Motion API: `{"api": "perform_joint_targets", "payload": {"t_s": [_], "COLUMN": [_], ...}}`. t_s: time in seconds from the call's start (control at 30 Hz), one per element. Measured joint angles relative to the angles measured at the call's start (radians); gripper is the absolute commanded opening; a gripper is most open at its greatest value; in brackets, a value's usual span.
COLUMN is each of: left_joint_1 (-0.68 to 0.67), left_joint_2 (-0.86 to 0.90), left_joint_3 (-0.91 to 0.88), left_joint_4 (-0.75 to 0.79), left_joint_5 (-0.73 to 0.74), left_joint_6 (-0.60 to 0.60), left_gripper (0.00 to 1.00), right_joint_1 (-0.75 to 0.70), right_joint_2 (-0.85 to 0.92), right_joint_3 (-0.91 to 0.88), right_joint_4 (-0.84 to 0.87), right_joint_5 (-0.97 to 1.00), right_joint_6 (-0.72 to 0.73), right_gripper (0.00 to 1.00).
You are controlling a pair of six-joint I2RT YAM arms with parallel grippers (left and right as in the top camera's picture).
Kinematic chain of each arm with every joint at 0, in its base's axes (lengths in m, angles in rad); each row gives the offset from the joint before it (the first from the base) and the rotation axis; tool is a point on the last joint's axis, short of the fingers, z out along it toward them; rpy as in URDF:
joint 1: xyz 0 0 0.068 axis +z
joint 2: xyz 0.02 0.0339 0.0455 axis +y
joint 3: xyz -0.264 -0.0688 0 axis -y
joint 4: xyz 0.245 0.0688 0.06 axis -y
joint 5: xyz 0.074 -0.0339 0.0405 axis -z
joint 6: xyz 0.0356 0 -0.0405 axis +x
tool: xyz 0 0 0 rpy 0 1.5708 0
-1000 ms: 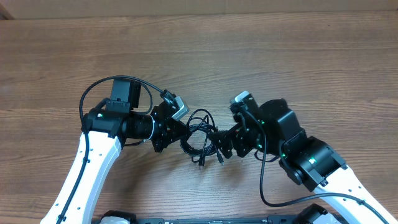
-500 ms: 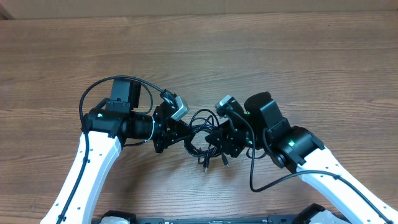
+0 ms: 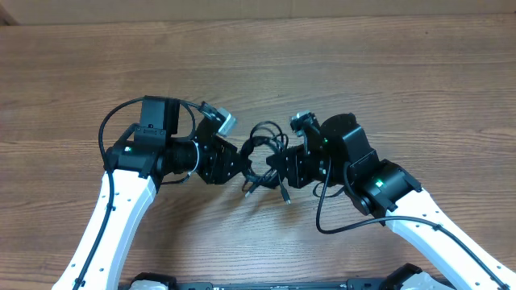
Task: Untangle cables
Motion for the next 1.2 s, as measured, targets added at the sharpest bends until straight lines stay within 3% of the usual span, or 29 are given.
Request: {"api": "perform_joint_targets", "payload": {"t_s": [0.13, 0.4, 0.47, 0.57, 0.63, 0.7, 0.97, 1.1, 1.2], "left_joint_1": [-0.001, -0.042, -0.054, -0.076, -0.096, -0.117, -0.113, -0.026, 0.045], "left_joint_2": [0.0, 0.0, 0.0, 0.0, 0.0, 0.002, 0.023, 0.025, 0.026], "left_joint_3": [0.0, 0.0, 0.0, 0.0, 0.002, 0.002, 0.003, 0.003, 0.003], "left_joint_4": [0.002, 0.04, 0.049, 0.06, 0.068, 0.077, 0.059, 0.005, -0.049], "left_joint_5": [-0.024, -0.117, -0.159, -0.191, -0.204, -0.22, -0.325, -0.33, -0.248], "left_joint_6": [-0.166, -0.385, -0.44, -0.49, -0.516, -0.521, -0.468, -0.336, -0.186], "left_gripper": [0.56, 0.54, 0.42, 0.09, 0.04, 0.04, 0.04, 0.04, 0.04], "right_joint_1": [-0.005, -0.005, -0.005, -0.005, -0.005, -0.005, -0.006, -0.008, -0.027], "right_joint_2": [0.0, 0.0, 0.0, 0.0, 0.0, 0.0, 0.0, -0.001, -0.016], "right_joint_3": [0.0, 0.0, 0.0, 0.0, -0.001, -0.002, -0.006, -0.006, -0.006], "right_joint_4": [0.05, 0.067, 0.071, 0.086, 0.095, 0.105, 0.032, -0.003, -0.011], "right_joint_5": [0.002, -0.037, -0.058, -0.074, -0.079, -0.084, -0.099, -0.11, -0.111], "right_joint_6": [0.049, 0.137, 0.146, 0.158, 0.164, 0.172, 0.145, 0.098, 0.065], "right_gripper": [0.04, 0.04, 0.04, 0.04, 0.04, 0.08, 0.45, 0.53, 0.57]}}
